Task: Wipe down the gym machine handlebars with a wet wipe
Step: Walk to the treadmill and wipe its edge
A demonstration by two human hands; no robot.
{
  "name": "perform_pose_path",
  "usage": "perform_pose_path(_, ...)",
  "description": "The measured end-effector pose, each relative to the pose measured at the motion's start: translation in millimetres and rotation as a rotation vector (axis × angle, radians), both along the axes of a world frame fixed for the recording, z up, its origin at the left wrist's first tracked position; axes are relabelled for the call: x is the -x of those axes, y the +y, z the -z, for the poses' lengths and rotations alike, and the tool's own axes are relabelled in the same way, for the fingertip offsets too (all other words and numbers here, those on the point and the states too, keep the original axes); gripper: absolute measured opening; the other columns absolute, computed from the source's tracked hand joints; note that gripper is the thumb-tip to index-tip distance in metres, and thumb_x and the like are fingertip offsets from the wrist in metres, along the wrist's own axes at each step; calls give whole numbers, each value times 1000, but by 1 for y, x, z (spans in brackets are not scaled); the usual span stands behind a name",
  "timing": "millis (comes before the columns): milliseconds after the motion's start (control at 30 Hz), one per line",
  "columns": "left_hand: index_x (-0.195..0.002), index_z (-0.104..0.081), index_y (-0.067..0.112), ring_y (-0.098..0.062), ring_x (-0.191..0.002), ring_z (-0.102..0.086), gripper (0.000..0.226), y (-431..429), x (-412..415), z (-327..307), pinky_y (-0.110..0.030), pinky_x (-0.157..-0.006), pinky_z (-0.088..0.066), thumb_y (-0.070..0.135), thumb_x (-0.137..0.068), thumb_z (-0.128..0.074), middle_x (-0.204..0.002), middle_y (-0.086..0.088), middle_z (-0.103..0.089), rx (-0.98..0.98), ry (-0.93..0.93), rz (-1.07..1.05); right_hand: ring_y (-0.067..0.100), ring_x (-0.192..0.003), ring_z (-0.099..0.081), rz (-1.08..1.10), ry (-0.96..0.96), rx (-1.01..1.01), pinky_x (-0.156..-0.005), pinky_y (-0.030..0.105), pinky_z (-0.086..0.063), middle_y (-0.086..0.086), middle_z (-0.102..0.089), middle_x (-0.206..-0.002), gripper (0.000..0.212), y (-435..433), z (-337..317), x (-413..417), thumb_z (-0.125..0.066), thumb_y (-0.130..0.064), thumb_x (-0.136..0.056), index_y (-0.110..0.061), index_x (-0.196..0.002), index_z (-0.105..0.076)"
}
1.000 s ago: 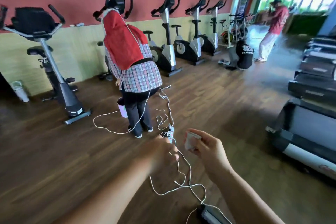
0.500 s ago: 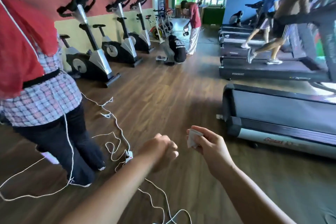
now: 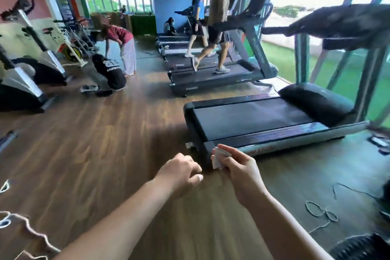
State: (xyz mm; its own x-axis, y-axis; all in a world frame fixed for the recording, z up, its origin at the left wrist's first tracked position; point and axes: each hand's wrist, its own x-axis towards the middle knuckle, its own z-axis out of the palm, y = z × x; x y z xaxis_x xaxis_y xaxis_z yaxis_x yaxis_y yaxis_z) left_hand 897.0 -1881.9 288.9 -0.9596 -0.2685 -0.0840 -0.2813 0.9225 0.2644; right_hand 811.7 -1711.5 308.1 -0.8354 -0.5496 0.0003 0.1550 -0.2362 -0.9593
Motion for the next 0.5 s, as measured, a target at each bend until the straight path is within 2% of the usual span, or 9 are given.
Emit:
perform_pose_path(33,-131,-69,33,-21,-128,-52,40,-7,25,1,-39,-108,-46,51,-99,-55,-136,4,-65,8,11,37,28,-90,-58,32,-6,14,-83,33,-50,47,-58,-95,24,-3,-1,17,-59,10,-99,-3,-93,-78)
perform_pose_path(100,-131,-69,33,-21,-126,-54,40,-18,76,2,-39,-108,-47,52,-99,-57,-135,4,-66,28,19,114,27,-87,-56,103,12,0,-81,34,-48,41,-61,-86,26,-7,0,56,-56,13,-98,-2,-91,-77)
perform_pose_path(167,-131,-70,33,-20,-126,-54,39,-25,130,0,-38,-108,-46,51,-99,-57,-134,4,-66,43,31,196,26,-84,-54,162,31,-24,-76,31,-48,34,-59,-81,22,-11,3,103,-50,17,-97,10,-89,-69)
perform_pose_path(233,-130,-70,33,-21,-127,-53,37,-29,185,-7,-37,-109,-45,49,-101,-56,-134,3,-65,59,40,276,27,-84,-54,238,13,-34,-75,31,-48,20,-64,-81,23,-14,4,152,-52,15,-98,8,-101,-73)
perform_pose_path(300,-130,-69,34,-20,-129,-51,35,-31,234,-14,-35,-110,-44,47,-102,-53,-133,5,-65,45,77,325,29,-83,-50,296,9,-13,-73,32,-45,18,-61,-82,24,-12,-2,194,-54,14,-99,7,-113,-72)
perform_pose_path(400,-129,-69,35,-18,-129,-49,35,-28,301,-22,-35,-111,-43,48,-101,-53,-134,7,-64,-22,102,400,29,-86,-59,394,-21,29,-70,23,-56,20,-67,-91,27,-4,-17,243,-53,14,-99,9,-121,-68)
perform_pose_path(500,-125,-71,36,-17,-127,-50,34,-21,367,-26,-38,-109,-45,50,-98,-56,-130,9,-65,-46,119,500,29,-91,-64,489,-18,44,-75,23,-62,19,-71,-99,26,5,-26,287,-55,12,-99,6,-120,-70)
